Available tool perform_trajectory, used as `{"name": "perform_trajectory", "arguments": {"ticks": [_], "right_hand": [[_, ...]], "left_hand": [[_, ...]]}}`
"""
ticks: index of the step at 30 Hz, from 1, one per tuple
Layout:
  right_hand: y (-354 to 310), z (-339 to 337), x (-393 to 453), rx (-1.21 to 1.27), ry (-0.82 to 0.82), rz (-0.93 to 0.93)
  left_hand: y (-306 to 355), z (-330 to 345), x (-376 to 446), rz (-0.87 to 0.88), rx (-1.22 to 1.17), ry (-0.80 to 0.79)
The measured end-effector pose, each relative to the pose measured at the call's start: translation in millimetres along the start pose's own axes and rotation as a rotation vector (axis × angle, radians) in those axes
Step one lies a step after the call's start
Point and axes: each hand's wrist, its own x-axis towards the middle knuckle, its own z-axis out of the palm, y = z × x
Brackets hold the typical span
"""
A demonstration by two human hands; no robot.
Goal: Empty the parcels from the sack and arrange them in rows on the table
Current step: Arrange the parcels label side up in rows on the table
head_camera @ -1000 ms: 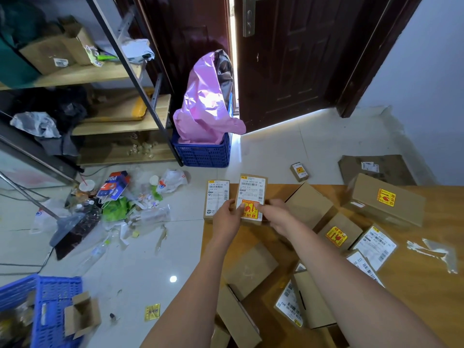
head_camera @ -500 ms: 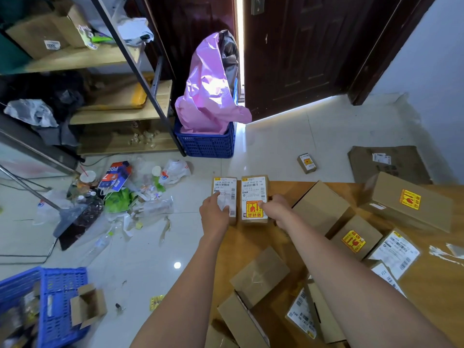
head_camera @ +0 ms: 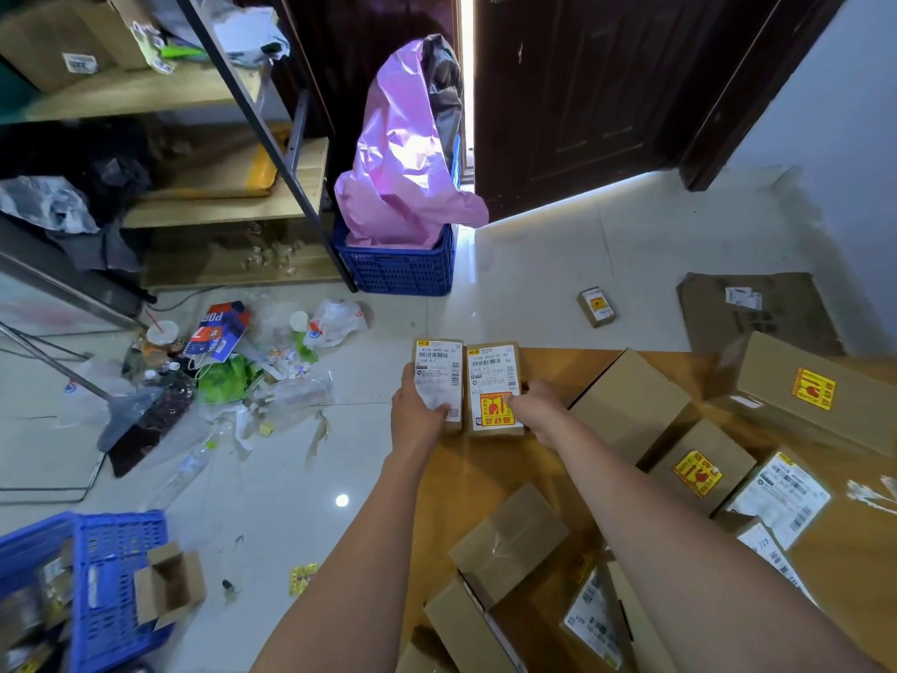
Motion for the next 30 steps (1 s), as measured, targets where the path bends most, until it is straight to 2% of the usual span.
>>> {"name": "perform_trajectory", "arguments": {"ticks": [12, 30], "right_hand": [[-5, 8, 3, -0.129, 0.096, -0.051], [-6, 16, 4, -0.065, 0.059, -0.06]], "left_hand": [[5, -5, -5, -0.024, -0.099, -0.032], [4, -9, -6, -0.044, -0.146, -0.075]]}}
